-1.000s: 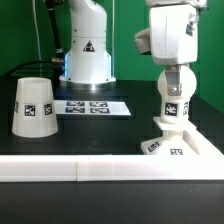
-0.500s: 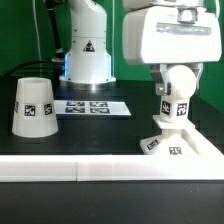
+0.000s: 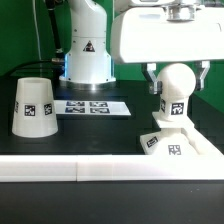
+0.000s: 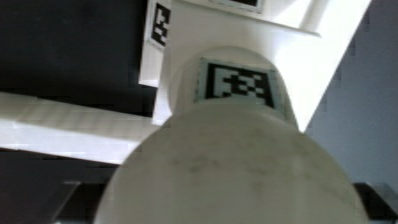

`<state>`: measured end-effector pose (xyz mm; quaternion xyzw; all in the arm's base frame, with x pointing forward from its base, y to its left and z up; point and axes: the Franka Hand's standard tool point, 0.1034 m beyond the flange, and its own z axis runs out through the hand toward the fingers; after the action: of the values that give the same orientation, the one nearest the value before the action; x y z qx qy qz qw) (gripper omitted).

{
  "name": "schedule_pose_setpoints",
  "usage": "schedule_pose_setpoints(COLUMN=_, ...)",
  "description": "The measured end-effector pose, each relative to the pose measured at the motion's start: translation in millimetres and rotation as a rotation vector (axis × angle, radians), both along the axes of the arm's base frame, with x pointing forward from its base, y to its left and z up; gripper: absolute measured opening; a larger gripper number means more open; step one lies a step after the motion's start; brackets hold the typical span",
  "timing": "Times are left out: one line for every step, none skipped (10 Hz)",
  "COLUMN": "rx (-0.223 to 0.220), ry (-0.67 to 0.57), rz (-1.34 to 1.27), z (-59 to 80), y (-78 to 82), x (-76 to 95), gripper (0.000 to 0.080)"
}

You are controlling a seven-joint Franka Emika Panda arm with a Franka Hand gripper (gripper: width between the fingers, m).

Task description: Assemble lamp

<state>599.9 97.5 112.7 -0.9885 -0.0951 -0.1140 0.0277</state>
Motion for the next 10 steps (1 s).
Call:
schedule_pose_setpoints(rx=0.011, ry=0.004, rz=-0.052, z=0.0, y=-1.2, x=0.2, gripper=0.0577)
schedule_pose_setpoints(rx=0.017, ry=0.006, rz=-0.078, z=0.0, y=-1.5, x=0.2, gripper=0.0577)
schedule_pose_setpoints(rx=0.037, ry=0.013, rz=-0.156, z=-0.3, y=-2.3, x=0.0, gripper=0.0577)
schedule_pose_setpoints(rx=0.069, ry=0.012, rz=-0.272, z=-1.1, y=-0.5, x=-1.9, gripper=0.0577)
schedule_pose_setpoints(rx=0.103, ry=0.011, rz=-0.385, z=-4.7, y=4.6, x=-7.5, gripper=0.0577)
schedule_pose_setpoints(rx=0.121, ry=0.017, rz=-0.452, z=-7.8, y=9.4, x=-12.0, gripper=0.0577)
schedule_pose_setpoints(rx=0.138, ry=0.012, rz=-0.510, z=-7.5, y=12.9, x=-12.2, gripper=0.0577)
schedule_pose_setpoints(rx=0.171, ry=0.018, rz=-0.612, z=-6.9, y=15.7, x=-11.9, gripper=0.0577)
schedule_pose_setpoints(rx=0.199, ry=0.028, rz=-0.695, z=-6.6, y=16.7, x=-11.7, gripper=0.0577)
schedule_pose_setpoints(rx=0.226, ry=0.043, rz=-0.760, z=-6.7, y=14.1, x=-10.7, gripper=0.0577)
